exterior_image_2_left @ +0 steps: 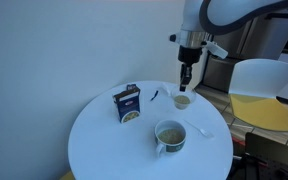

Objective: Pour the contents in the clear cup into the white and green mug

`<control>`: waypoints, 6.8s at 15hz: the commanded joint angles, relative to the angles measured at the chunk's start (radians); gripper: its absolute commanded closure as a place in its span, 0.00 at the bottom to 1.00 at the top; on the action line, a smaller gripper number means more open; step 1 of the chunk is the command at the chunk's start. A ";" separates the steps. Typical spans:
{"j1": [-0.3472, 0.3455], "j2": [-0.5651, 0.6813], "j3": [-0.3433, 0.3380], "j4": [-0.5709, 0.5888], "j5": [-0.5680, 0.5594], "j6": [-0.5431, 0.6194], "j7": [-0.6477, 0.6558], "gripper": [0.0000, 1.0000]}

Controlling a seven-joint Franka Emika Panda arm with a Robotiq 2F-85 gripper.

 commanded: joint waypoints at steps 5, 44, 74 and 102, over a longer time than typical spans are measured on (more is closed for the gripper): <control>0.023 -0.002 0.021 -0.017 -0.094 0.015 0.026 0.99; 0.157 -0.136 0.252 -0.375 -1.349 0.351 0.808 0.99; 0.273 0.022 0.337 -0.292 -1.420 -0.017 0.954 0.99; 0.283 0.056 0.309 -0.231 -1.317 0.004 0.869 0.99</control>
